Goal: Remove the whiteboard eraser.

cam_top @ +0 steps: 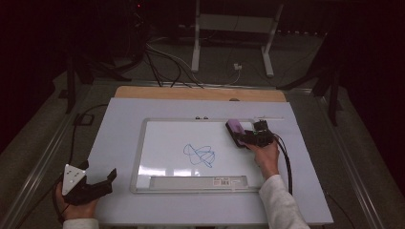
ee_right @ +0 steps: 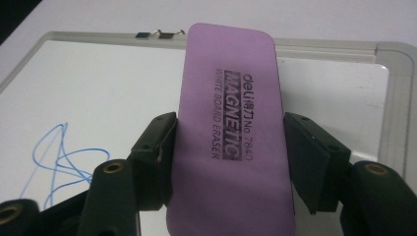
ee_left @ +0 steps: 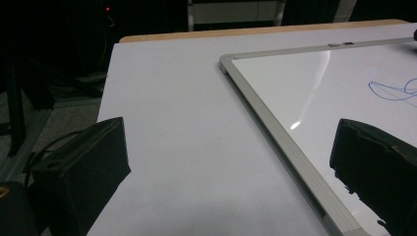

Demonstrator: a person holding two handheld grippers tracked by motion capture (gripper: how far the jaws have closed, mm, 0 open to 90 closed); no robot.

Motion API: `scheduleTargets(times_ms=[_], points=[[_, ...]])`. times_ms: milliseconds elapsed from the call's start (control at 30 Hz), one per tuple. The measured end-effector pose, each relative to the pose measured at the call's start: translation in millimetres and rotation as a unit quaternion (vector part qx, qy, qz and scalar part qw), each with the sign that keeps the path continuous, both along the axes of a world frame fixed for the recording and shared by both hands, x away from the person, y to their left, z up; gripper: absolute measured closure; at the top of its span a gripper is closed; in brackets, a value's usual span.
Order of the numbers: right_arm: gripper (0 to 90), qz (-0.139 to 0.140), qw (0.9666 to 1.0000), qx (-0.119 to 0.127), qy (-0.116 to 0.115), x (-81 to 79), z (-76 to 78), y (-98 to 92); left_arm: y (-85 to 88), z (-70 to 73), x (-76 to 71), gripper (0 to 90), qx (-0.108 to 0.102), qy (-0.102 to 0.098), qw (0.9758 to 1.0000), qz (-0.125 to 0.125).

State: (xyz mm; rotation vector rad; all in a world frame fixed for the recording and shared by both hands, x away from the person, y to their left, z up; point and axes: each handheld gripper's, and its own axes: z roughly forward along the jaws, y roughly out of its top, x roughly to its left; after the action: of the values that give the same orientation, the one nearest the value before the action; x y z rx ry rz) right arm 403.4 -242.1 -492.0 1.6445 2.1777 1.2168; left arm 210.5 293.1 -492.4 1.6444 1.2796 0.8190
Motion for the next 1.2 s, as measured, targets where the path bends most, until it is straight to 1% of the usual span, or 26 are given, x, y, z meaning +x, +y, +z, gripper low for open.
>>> scheduleTargets(times_ms=[533, 800, 1200], points=[[40.3, 0.029, 0.9993, -0.001, -0.024, -5.6, 15.2, 15.9, -0.6, 0.9, -0.5, 2.1, 0.0, -0.003, 1.0, 0.001], [40.2, 0.042, 0.9987, 0.01, -0.027, -8.0, 17.0, 20.8, -0.8, 1.1, -0.6, 2.1, 0.002, -0.004, 1.0, 0.001], [40.2, 0.062, 0.9974, 0.01, -0.036, -12.5, 21.7, 29.3, -0.4, 0.2, -0.5, 2.1, 0.003, -0.002, 1.0, 0.001]])
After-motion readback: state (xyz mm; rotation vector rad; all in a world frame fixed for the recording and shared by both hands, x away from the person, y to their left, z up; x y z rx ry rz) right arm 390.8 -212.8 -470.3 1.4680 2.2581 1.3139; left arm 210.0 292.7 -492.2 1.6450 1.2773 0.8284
